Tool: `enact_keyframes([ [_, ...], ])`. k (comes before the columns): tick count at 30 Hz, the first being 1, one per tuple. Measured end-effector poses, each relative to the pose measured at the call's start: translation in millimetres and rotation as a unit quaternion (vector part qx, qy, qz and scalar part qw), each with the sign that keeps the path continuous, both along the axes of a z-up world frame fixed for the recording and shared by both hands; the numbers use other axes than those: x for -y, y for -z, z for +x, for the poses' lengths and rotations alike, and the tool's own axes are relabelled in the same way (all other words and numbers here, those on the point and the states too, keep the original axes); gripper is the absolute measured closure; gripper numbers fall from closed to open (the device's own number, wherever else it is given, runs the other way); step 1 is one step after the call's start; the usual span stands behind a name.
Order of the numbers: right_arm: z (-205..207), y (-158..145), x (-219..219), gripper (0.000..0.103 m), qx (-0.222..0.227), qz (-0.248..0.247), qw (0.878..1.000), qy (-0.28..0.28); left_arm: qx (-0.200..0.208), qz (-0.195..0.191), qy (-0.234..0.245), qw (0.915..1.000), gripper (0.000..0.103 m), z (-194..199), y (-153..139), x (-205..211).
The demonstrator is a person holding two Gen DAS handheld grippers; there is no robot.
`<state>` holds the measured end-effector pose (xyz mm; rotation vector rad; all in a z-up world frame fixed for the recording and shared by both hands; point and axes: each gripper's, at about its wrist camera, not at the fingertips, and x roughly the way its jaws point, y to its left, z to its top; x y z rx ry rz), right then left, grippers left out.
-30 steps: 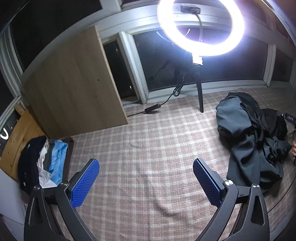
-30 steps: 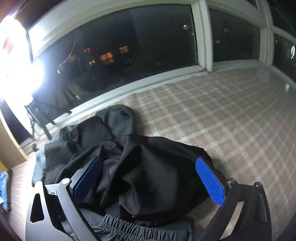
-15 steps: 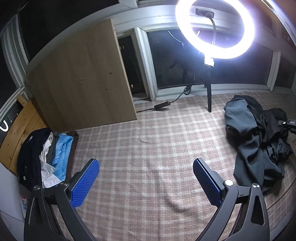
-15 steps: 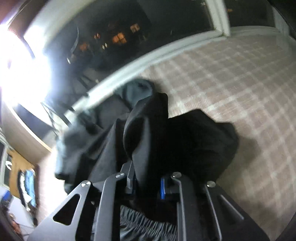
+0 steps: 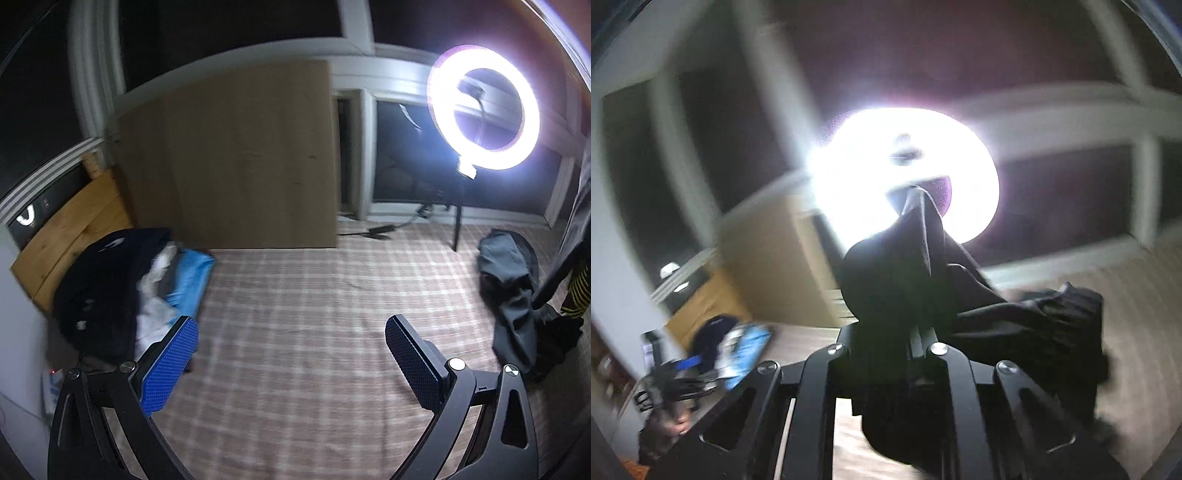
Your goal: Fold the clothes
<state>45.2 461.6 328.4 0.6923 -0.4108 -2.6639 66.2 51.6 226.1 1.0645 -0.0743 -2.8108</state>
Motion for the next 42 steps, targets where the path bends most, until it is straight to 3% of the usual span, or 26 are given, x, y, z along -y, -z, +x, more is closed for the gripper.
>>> enact_keyframes([
  [1, -12, 6, 34, 0.087, 0.023, 0.001, 0.998, -0.051, -0.003, 0.001, -0.008, 1.0, 0.001, 6, -2, 12],
  [3, -34, 21, 97, 0.06, 0.07, 0.012, 0.988, -0.14, 0.0, 0.003, -0.019, 0.9998, 0.001, 15, 0, 28],
  [4, -42, 35, 123, 0.057, 0.102, 0.042, 0.982, -0.152, 0.006, 0.002, -0.022, 0.9997, 0.001, 18, 2, 35],
  [6, -46, 65, 150, 0.057, 0.136, 0.092, 0.977, -0.134, 0.02, -0.002, -0.023, 0.9995, 0.001, 23, 10, 45],
  [11, -37, 142, 117, 0.041, 0.191, 0.093, 0.976, -0.043, 0.067, 0.001, 0.004, 0.9978, 0.001, 22, 44, 42],
  [15, -26, 208, 85, 0.041, 0.268, 0.089, 0.959, 0.022, 0.114, 0.027, 0.07, 0.9906, 0.001, 5, 83, 3],
  [18, -20, 245, 83, 0.041, 0.309, 0.056, 0.949, 0.023, 0.152, 0.044, 0.131, 0.9786, 0.001, -13, 114, -38],
  [21, -25, 254, 99, 0.041, 0.301, 0.046, 0.952, 0.011, 0.166, 0.023, 0.19, 0.9674, 0.001, -23, 134, -81],
  [23, -26, 255, 107, 0.041, 0.287, 0.042, 0.957, -0.004, 0.176, -0.023, 0.21, 0.9614, 0.001, -23, 147, -105],
  [27, -33, 262, 132, 0.041, 0.286, 0.045, 0.956, -0.046, 0.203, -0.045, 0.213, 0.9548, 0.001, -13, 171, -107],
  [30, -31, 277, 142, 0.042, 0.314, 0.048, 0.947, -0.054, 0.231, -0.046, 0.203, 0.9505, 0.001, -8, 194, -103],
  [31, -33, 282, 144, 0.044, 0.322, 0.046, 0.944, -0.053, 0.236, -0.049, 0.196, 0.9505, 0.001, -9, 200, -102],
  [32, -33, 286, 145, 0.054, 0.328, 0.039, 0.942, -0.054, 0.237, -0.049, 0.192, 0.9509, 0.002, -10, 204, -101],
  [33, -33, 288, 147, 0.074, 0.33, 0.035, 0.942, -0.055, 0.238, -0.049, 0.189, 0.9513, 0.004, -12, 208, -100],
  [36, -32, 281, 152, 0.095, 0.322, 0.038, 0.944, -0.064, 0.241, -0.022, 0.189, 0.9518, 0.037, -18, 212, -91],
  [38, -28, 267, 153, 0.096, 0.304, 0.042, 0.949, -0.066, 0.241, 0.004, 0.188, 0.9522, 0.077, -21, 207, -79],
  [42, -9, 224, 137, 0.097, 0.262, 0.033, 0.963, -0.058, 0.224, 0.038, 0.171, 0.9588, 0.082, -17, 175, -44],
])
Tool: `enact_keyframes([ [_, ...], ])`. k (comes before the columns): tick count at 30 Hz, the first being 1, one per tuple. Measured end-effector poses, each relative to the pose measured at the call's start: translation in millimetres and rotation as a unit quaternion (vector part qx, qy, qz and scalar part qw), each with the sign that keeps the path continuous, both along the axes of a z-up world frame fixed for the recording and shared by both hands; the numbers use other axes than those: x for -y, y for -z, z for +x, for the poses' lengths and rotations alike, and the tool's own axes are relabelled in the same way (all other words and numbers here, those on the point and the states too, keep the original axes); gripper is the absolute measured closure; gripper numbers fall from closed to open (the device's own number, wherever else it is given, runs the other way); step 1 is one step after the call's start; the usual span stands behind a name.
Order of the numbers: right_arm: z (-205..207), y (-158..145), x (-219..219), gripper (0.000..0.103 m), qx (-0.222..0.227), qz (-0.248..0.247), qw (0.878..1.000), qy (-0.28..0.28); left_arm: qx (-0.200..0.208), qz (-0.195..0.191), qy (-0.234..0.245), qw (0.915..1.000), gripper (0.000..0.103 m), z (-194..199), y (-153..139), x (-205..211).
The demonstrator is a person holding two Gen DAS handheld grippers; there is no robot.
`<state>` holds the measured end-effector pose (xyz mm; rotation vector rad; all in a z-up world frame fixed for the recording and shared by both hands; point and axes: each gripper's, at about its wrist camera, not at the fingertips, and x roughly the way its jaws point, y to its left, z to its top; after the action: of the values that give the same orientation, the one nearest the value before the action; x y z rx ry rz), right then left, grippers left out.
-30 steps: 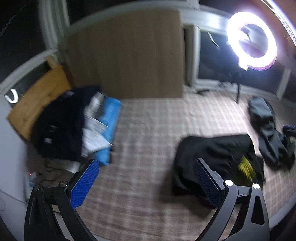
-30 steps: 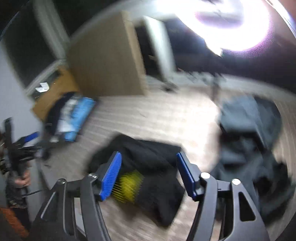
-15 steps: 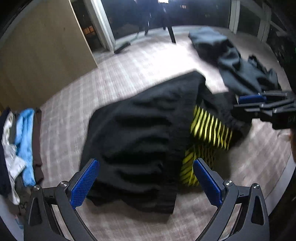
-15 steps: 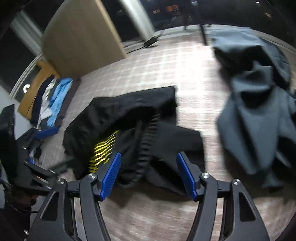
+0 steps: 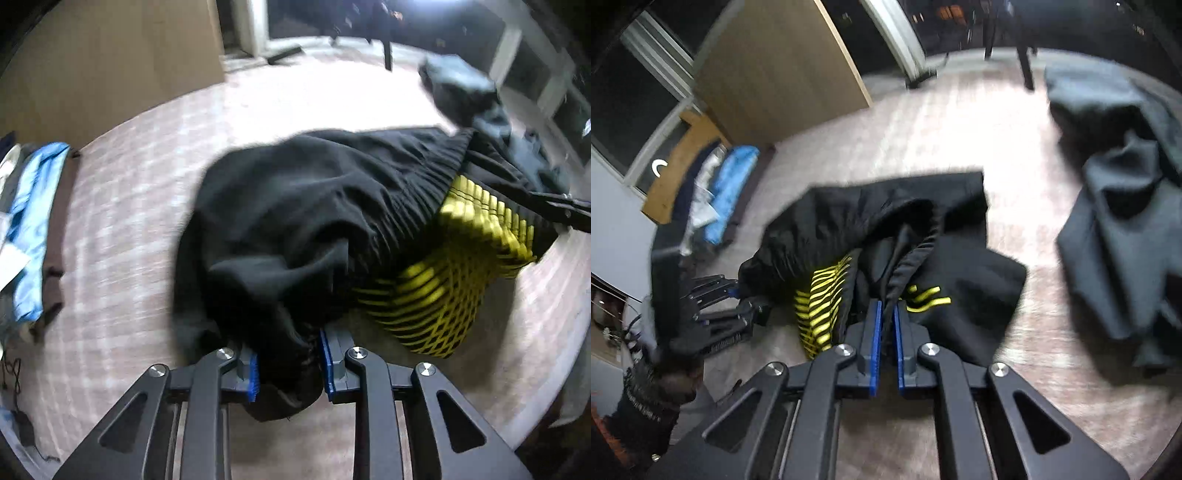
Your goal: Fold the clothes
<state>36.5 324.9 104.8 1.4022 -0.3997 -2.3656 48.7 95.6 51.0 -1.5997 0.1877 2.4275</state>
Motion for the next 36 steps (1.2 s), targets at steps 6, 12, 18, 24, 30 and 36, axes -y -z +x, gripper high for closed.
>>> enact_keyframes([
  [6, 43, -84, -15, 0.097, -0.072, 0.018, 0.997, -0.009, -0.04, 0.043, -0.015, 0.9981, 0.089, 30, -86, 57],
  [12, 16, -119, -17, 0.096, -0.095, 0.08, 0.992, -0.03, -0.049, 0.053, 0.015, 0.9973, 0.072, -16, -119, 61],
  [18, -96, -31, -56, 0.076, 0.003, 0.166, 0.982, 0.085, 0.003, -0.068, -0.039, 0.9969, 0.023, -114, -41, 45],
  [24, -66, -8, -75, 0.061, 0.004, 0.093, 0.992, 0.087, 0.024, -0.006, -0.024, 0.9994, 0.022, -86, -22, 57],
  [30, -92, 13, -65, 0.053, 0.014, 0.07, 0.995, 0.063, 0.019, 0.008, -0.028, 0.9994, 0.021, -74, -25, 74],
  [36, -141, 51, -46, 0.051, 0.041, 0.081, 0.995, 0.035, 0.045, -0.012, -0.021, 0.9987, 0.021, -77, 0, 83],
])
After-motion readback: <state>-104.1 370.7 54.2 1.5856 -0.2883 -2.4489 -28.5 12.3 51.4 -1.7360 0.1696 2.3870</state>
